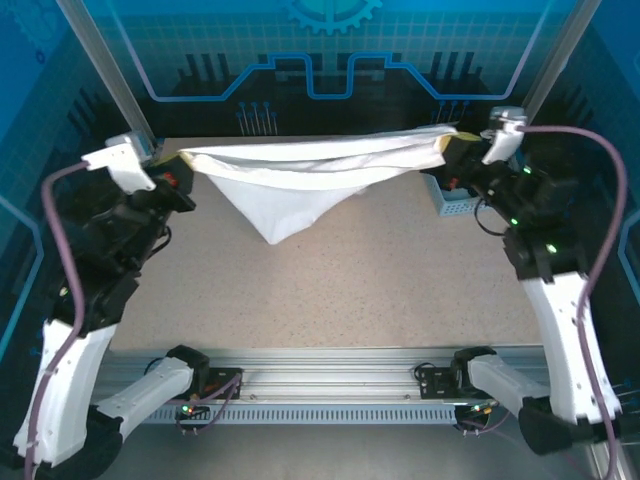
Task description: Fold the inside-out t-shirt
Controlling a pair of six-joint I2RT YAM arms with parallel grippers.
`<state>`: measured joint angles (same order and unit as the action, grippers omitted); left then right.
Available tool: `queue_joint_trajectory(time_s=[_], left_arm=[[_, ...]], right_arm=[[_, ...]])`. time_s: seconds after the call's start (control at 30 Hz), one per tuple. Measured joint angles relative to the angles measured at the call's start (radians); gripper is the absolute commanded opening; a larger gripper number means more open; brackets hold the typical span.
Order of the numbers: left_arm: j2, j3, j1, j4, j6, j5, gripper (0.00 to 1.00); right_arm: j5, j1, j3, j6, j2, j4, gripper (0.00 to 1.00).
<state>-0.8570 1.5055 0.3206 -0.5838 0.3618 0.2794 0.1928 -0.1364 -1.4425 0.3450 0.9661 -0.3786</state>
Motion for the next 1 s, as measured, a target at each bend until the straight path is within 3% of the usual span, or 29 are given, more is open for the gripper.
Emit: queue_joint_trajectory(time_s=[0.13, 0.27, 0.47, 0.6, 0.73, 0.8, 0.87, 0.93, 1.0], left_arm=[[0.016, 0.071, 0.000, -0.011, -0.014, 0.006, 0.00], [-0.051, 0.085, -0.012, -0.009, -0.031, 0.042, 0.00], [-0.426, 0.248, -0.159, -0.005, -0.027, 0.013, 0.00], [-0.726, 0.578, -0.226, -0.060, -0.023, -0.034, 0.00], [-0.934, 1.012, -0.259, -0.135, -0.025, -0.074, 0.00], [-0.938, 1.117, -0.263, -0.143, -0.029, -0.087, 0.00], [-0.871, 1.109, -0.264, -0.138, -0.031, -0.096, 0.00], [-0.717, 0.941, -0.264, -0.082, -0.031, -0.108, 0.00], [-0.528, 0.708, -0.264, -0.028, -0.030, -0.119, 0.00]], right_arm=[[0.021, 0.000, -0.080, -0.010, -0.086, -0.049, 0.00], [0.023, 0.000, -0.077, -0.010, -0.079, -0.052, 0.00], [-0.012, 0.000, -0.142, -0.010, 0.169, -0.034, 0.00], [-0.043, 0.005, -0.365, -0.014, 0.431, -0.024, 0.00], [-0.040, 0.013, -0.766, -0.013, 0.660, -0.084, 0.00], [-0.029, 0.013, -0.961, -0.014, 0.734, -0.108, 0.00], [-0.016, 0.012, -1.084, -0.019, 0.752, -0.140, 0.00], [0.002, 0.011, -1.120, -0.031, 0.719, -0.156, 0.00], [0.018, 0.008, -1.039, -0.041, 0.639, -0.156, 0.00]])
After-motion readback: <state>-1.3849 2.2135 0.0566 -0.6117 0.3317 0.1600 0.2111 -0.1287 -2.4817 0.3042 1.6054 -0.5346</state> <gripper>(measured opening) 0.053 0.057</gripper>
